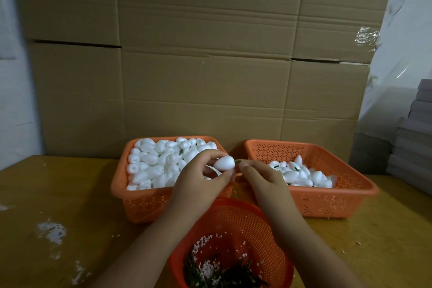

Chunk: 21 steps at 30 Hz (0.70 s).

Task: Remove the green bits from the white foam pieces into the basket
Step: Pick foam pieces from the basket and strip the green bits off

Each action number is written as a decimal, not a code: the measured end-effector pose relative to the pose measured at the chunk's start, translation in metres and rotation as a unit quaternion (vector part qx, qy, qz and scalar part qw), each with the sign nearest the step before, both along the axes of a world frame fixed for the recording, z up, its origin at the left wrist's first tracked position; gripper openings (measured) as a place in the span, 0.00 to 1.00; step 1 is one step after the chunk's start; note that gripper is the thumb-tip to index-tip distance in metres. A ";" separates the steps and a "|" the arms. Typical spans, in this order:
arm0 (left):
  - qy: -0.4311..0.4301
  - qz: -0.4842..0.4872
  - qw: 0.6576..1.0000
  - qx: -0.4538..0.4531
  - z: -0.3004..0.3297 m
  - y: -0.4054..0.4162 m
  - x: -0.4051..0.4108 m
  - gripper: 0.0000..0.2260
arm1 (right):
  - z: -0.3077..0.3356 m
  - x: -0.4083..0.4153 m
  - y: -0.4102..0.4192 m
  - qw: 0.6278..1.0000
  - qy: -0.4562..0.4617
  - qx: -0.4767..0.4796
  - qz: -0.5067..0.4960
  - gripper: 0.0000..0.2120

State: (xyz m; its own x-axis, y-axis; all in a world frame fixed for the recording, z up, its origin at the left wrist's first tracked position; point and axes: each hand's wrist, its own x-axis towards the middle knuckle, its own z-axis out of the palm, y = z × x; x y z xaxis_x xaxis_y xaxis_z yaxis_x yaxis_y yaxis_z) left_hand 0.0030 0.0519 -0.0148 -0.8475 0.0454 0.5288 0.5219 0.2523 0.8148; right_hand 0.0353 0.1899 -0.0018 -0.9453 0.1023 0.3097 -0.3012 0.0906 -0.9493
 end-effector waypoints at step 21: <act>0.024 0.020 0.999 -0.022 -0.004 0.001 -0.002 0.08 | -0.008 -0.009 0.003 0.995 0.055 0.068 -0.054 0.09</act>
